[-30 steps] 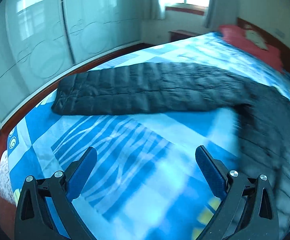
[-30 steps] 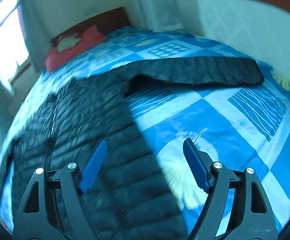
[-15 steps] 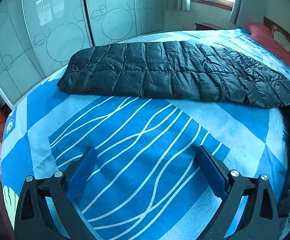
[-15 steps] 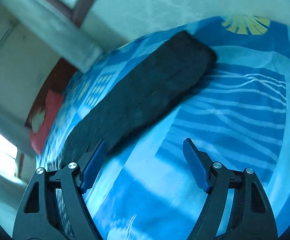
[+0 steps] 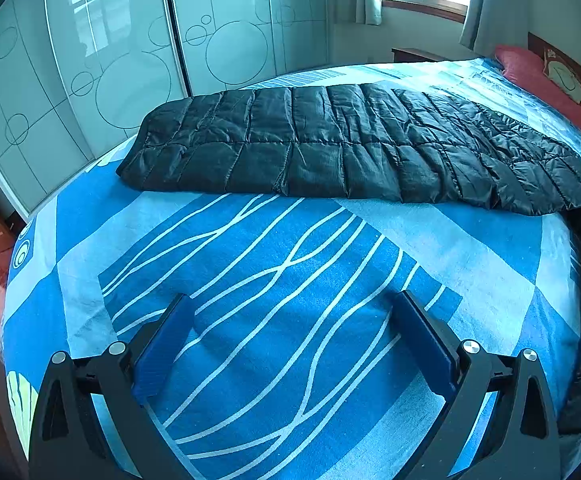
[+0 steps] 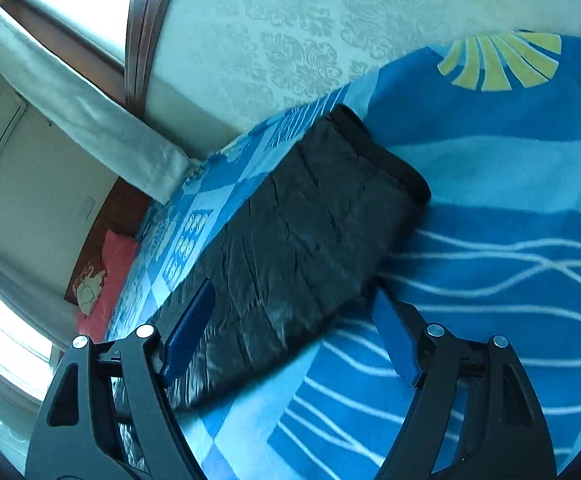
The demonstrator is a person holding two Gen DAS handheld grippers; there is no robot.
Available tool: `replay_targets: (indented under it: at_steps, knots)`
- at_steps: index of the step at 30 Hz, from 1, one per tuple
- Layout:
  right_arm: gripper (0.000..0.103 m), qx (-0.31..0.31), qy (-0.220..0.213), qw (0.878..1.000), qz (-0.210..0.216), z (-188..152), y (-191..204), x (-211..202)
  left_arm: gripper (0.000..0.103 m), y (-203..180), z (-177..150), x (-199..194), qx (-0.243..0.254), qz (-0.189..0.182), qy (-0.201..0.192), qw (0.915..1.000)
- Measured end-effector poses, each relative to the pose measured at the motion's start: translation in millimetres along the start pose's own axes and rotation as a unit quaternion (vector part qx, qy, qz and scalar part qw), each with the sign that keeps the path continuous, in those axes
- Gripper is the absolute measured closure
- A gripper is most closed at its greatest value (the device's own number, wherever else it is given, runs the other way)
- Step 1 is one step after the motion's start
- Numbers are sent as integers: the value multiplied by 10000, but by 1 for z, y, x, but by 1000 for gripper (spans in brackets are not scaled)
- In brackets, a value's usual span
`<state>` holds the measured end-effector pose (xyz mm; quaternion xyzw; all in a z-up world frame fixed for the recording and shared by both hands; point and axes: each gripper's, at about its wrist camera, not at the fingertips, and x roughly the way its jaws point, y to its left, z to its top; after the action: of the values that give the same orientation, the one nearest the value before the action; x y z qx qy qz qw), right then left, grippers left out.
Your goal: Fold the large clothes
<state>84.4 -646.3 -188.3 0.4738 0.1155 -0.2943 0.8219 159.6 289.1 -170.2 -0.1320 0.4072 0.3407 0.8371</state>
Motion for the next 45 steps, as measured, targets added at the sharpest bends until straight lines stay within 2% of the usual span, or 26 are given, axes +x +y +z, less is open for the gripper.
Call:
replay_targets:
  at_steps: [1,2,3,4,5,8,12,13,16,18,21,26,31,34,36,40,45]
  knots:
    - [32,35,-42,10000,-59,2,0,2,4,0,0,0,0,0,-2,10000]
    - [46,54,-71,9999,-133,5,-1,5,4,0,0,0,0,1,-2,10000]
    - [54,97,-49,9999,-133,6,-3,8,4,0,0,0,0,1,-2,10000]
    - [67,190,-1,9997,-180,8,-7,14,4,0,0,0,1,3,-3,10000]
    - [85,235,3,9994,-268,10,-11,18,4,0,0,0,4,6,-3,10000]
    - [95,152,-46,9991,-397,10,-5,14,4,0,0,0,4,6,-1,10000]
    - [97,-495,-305,9979,-275,0,39,-4,4,0,0,0,7,12,-8,10000]
    - [97,-799,-344,9961,-152,-7,62,-10,4,0,0,0,6,9,-5,10000]
    - [97,-1415,-318,9893,161,-28,113,-21,4,0,0,0,6,6,1,10000]
    - [97,-1918,-251,9802,419,-54,156,-28,4,0,0,1,19,23,27,10000]
    - [97,-2593,1,9623,822,-102,217,-32,4,-2,3,2,20,26,53,10000]
    - [97,-3332,531,9327,1276,-192,298,-26,4,0,5,3,7,8,53,10000]
    - [97,-3913,1119,9008,1513,-291,355,-21,4,2,3,2,-18,-18,14,10000]
    - [97,-4205,1444,8817,1578,-347,376,-18,4,4,1,2,-31,-33,-29,10000]
    - [97,-4392,1601,8693,1606,-372,388,-12,4,5,0,1,-26,-25,-41,10000]
    - [97,-4892,1853,8359,1660,-440,410,-13,4,4,-3,0,-12,-1,-82,10000]
    - [97,-5144,2149,8120,1729,-491,421,-8,4,4,-6,-1,-18,0,-115,9999]
